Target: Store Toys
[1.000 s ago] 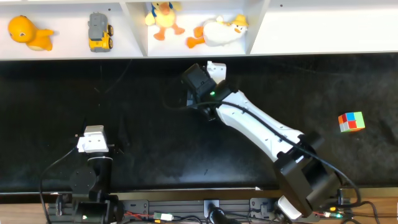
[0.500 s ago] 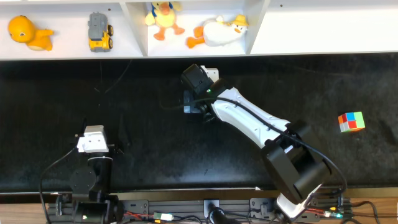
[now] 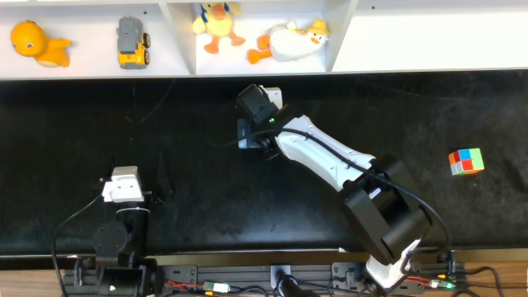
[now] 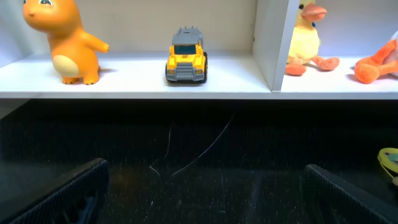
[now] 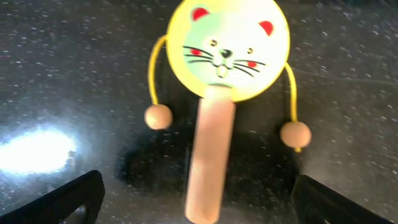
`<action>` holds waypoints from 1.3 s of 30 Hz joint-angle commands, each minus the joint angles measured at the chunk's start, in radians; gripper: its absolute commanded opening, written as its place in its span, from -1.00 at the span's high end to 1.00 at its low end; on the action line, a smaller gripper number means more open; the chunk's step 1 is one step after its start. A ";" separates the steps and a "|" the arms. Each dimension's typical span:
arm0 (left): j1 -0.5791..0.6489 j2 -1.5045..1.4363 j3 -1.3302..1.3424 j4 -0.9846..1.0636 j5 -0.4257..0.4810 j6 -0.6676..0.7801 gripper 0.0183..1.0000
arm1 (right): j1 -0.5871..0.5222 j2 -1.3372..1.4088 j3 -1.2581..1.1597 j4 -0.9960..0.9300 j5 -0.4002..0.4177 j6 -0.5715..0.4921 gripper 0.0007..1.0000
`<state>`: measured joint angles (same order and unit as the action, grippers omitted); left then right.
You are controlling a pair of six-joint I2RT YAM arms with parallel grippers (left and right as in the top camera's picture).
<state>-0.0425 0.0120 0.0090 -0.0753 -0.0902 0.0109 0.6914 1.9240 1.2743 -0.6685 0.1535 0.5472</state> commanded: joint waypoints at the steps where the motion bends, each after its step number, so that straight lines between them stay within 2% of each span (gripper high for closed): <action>1: -0.003 -0.010 -0.001 -0.002 -0.001 0.019 -1.00 | 0.011 0.037 0.026 0.004 -0.016 -0.004 -0.93; 3: -0.003 -0.010 -0.001 -0.002 -0.001 0.019 -1.00 | 0.011 0.038 0.026 0.002 -0.016 -0.005 -0.77; 5: -0.003 -0.010 -0.001 -0.002 -0.001 0.019 -1.00 | 0.011 0.038 0.026 -0.001 -0.016 -0.005 -0.73; 11: -0.003 -0.010 -0.001 -0.002 -0.001 0.019 -0.99 | 0.011 0.038 0.026 -0.010 -0.016 -0.002 -0.37; 17: -0.003 -0.010 -0.001 -0.002 -0.001 0.019 -1.00 | 0.011 0.038 0.026 -0.029 -0.016 -0.001 0.44; 18: -0.003 -0.010 -0.001 -0.002 -0.001 0.019 -1.00 | 0.011 0.038 0.026 -0.031 -0.016 -0.002 0.53; 23: -0.003 -0.010 -0.001 -0.002 -0.001 0.019 -1.00 | 0.011 0.038 0.026 -0.035 -0.016 -0.001 0.64; 25: -0.003 -0.010 -0.001 -0.002 -0.001 0.019 -1.00 | 0.011 0.038 0.026 -0.035 -0.016 -0.001 0.91; 33: -0.003 -0.010 -0.001 -0.002 -0.001 0.019 -1.00 | 0.023 0.030 0.025 -0.042 -0.019 0.007 0.92; 36: -0.003 -0.010 -0.001 -0.002 -0.001 0.019 -1.00 | 0.053 -0.005 0.024 -0.084 0.038 0.033 0.91; 39: -0.003 -0.010 -0.001 -0.002 -0.001 0.019 -1.00 | 0.055 -0.047 0.023 -0.126 0.055 0.034 0.92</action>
<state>-0.0425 0.0120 0.0090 -0.0753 -0.0902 0.0109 0.7349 1.9312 1.2915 -0.7670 0.1837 0.5621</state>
